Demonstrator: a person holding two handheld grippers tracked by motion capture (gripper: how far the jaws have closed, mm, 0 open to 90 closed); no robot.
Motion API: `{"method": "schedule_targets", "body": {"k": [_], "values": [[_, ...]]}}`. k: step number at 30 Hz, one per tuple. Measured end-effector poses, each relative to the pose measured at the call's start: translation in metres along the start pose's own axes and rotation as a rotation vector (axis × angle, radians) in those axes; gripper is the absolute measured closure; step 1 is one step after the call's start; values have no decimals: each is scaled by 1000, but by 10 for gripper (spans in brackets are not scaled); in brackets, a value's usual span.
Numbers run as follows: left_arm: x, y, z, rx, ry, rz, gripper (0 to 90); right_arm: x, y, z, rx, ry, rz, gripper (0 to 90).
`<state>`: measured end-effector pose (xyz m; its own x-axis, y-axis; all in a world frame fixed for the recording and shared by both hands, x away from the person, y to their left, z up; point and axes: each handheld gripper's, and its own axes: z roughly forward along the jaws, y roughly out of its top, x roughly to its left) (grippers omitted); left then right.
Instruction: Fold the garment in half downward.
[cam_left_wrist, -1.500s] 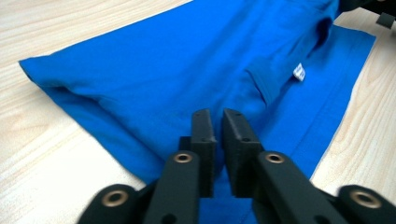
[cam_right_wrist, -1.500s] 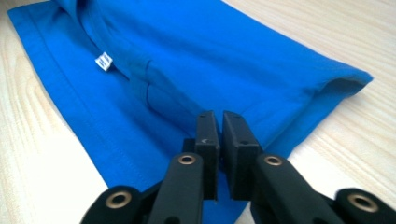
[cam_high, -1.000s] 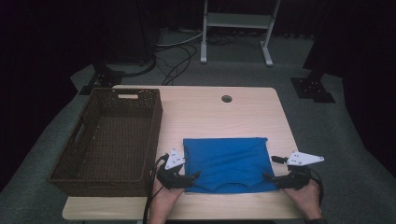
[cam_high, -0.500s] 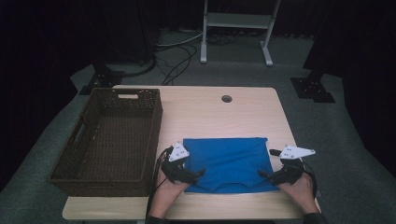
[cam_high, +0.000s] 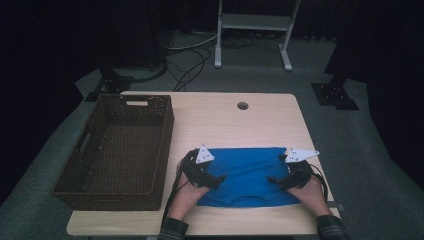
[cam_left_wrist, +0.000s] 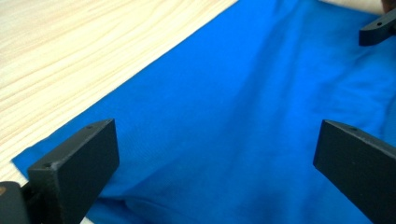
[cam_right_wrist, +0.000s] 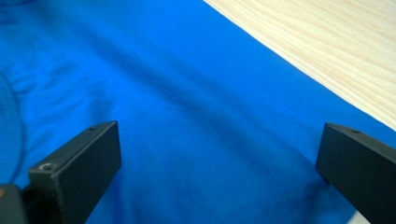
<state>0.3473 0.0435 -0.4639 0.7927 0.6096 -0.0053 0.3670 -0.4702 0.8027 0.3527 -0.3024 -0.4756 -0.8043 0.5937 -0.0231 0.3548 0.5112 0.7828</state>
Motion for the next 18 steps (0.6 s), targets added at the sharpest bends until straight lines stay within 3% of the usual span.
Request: {"method": "schedule_targets", "body": {"k": [10,18], "values": [[5,-6,23,126,12,45,2,-4,0,15,78,-1,-26,0],[5,-8,24,125,-5,51,1,-2,-2,15,99,15,2,0]]}}
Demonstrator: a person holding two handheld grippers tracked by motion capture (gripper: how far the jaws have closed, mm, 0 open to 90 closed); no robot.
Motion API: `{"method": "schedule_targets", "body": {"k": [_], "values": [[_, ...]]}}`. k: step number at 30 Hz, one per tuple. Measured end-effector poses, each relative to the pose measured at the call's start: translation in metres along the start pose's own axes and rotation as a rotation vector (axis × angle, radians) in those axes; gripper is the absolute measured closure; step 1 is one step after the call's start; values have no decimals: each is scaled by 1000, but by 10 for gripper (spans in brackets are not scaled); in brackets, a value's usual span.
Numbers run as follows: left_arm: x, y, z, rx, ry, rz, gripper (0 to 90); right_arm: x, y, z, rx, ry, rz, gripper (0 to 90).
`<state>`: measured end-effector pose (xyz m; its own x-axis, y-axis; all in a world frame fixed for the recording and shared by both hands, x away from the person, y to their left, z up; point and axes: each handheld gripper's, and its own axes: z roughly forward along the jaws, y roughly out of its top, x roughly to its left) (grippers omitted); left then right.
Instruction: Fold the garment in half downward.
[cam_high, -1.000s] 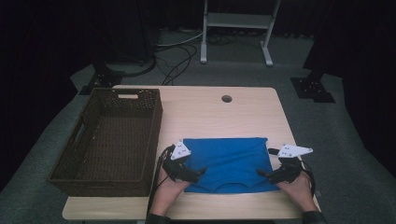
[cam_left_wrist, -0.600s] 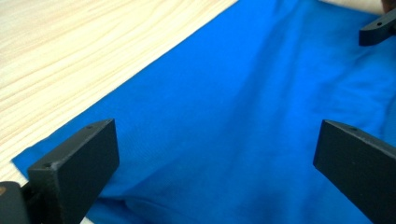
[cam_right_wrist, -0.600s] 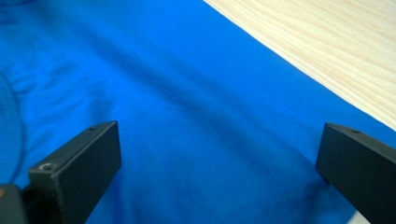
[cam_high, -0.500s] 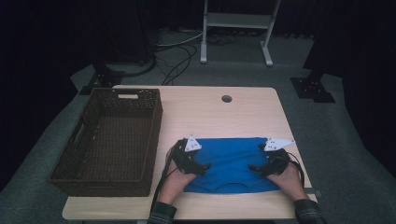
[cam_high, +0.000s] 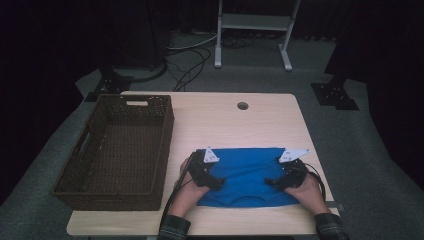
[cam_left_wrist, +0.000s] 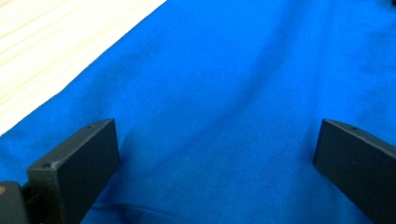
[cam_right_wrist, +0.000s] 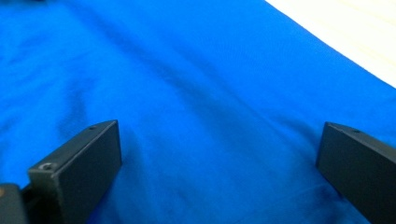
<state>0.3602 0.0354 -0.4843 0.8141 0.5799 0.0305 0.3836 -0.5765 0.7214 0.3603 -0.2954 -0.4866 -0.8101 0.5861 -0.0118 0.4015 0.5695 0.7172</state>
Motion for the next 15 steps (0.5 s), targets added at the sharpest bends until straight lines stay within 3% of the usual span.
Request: {"method": "schedule_targets", "body": {"k": [15], "values": [[-10,-8,-9,0,-29,27,1,20,-9,-8,-5,-14,18,0]]}}
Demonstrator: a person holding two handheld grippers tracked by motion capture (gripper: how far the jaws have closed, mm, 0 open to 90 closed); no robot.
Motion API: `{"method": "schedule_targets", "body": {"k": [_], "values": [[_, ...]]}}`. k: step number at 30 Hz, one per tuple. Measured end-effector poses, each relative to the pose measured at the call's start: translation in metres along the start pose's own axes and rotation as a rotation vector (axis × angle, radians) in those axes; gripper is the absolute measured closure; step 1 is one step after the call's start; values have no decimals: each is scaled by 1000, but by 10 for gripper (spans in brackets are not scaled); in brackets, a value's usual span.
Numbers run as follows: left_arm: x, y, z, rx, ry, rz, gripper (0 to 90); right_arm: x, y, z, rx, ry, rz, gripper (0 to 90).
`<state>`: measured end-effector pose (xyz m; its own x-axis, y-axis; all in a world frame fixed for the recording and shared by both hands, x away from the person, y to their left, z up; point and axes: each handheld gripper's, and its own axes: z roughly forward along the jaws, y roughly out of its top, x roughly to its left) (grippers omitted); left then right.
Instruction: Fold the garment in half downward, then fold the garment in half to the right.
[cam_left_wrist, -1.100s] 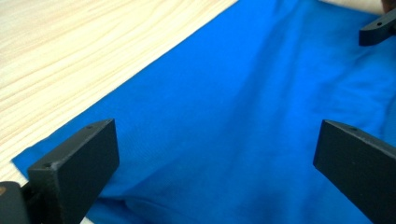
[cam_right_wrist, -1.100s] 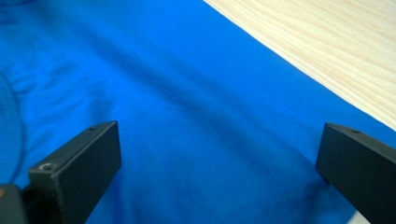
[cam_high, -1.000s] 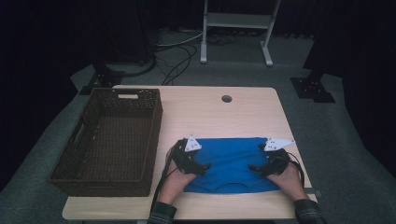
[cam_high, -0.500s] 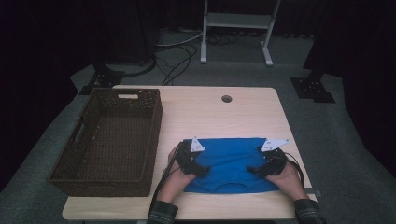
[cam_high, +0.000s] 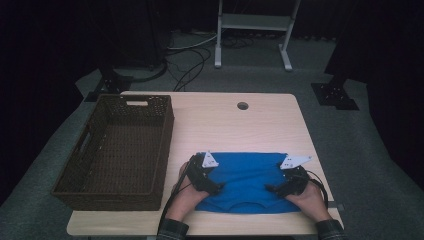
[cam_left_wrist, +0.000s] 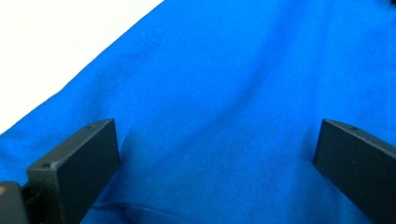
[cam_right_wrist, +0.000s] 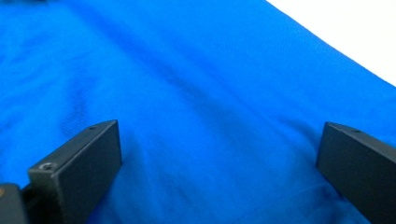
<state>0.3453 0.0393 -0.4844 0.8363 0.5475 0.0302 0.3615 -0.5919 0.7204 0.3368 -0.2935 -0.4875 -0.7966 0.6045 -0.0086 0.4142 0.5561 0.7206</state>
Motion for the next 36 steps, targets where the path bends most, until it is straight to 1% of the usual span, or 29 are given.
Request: {"method": "schedule_targets", "body": {"k": [10,16,21,27,32,35,36], "values": [[-8,-6,-6,0,-7,4,1,13,-4,-5,0,-9,4,0],[-12,-9,-10,0,-15,10,1,24,-8,-8,0,-19,20,0],[-15,-12,-13,3,-19,17,1,31,-10,-10,0,-24,24,0],[-15,-12,-13,2,-20,17,1,33,-10,-11,0,-29,25,0],[-14,-12,-14,-6,-23,8,4,33,-10,-10,0,-29,28,0],[-13,-13,-15,-23,-28,-5,6,33,-10,-10,0,-29,28,0],[-13,-14,-16,-35,-32,-14,6,33,-10,-10,0,-29,28,0]]}}
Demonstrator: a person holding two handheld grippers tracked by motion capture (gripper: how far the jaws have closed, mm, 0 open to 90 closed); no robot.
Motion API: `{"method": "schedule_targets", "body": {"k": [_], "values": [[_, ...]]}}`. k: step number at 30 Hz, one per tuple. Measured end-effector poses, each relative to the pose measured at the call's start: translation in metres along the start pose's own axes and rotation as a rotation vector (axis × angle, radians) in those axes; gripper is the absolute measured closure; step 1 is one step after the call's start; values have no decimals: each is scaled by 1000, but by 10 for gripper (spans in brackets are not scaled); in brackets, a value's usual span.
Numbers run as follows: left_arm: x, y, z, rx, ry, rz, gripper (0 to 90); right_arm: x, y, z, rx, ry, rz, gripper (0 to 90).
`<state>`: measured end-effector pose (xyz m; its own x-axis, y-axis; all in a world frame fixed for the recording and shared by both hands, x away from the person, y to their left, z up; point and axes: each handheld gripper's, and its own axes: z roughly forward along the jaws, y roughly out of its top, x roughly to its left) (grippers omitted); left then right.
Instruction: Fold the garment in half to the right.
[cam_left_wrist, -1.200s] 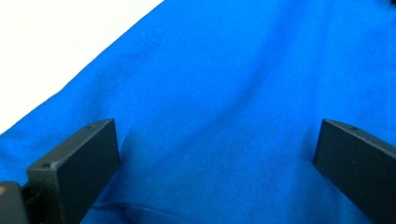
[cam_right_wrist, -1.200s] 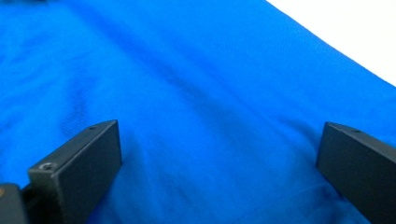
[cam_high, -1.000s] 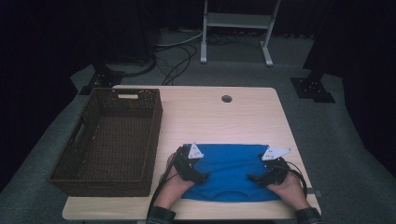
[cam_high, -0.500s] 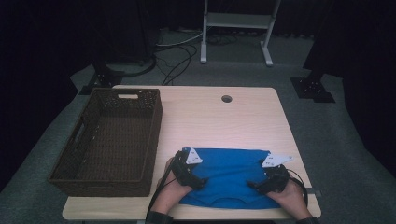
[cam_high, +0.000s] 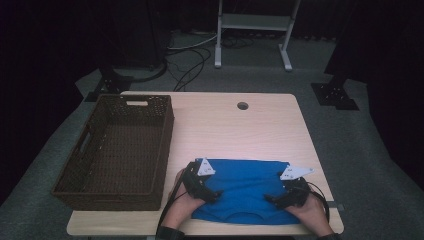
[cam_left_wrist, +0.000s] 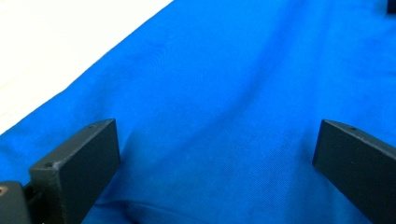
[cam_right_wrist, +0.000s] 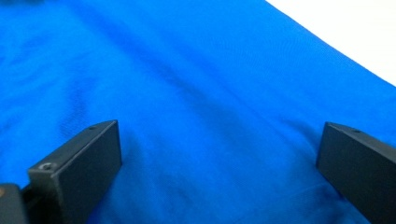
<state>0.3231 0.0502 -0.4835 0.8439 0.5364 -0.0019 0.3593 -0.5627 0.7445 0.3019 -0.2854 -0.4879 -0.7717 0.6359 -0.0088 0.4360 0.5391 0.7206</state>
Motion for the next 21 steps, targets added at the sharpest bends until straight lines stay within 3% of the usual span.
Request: {"method": "schedule_targets", "body": {"k": [5,21], "values": [[1,-1,-5,-17,8,-25,6,0,0,0,0,3,0,0],[3,-4,-26,-38,118,-60,62,-2,-1,-1,-1,11,-9,0]]}}
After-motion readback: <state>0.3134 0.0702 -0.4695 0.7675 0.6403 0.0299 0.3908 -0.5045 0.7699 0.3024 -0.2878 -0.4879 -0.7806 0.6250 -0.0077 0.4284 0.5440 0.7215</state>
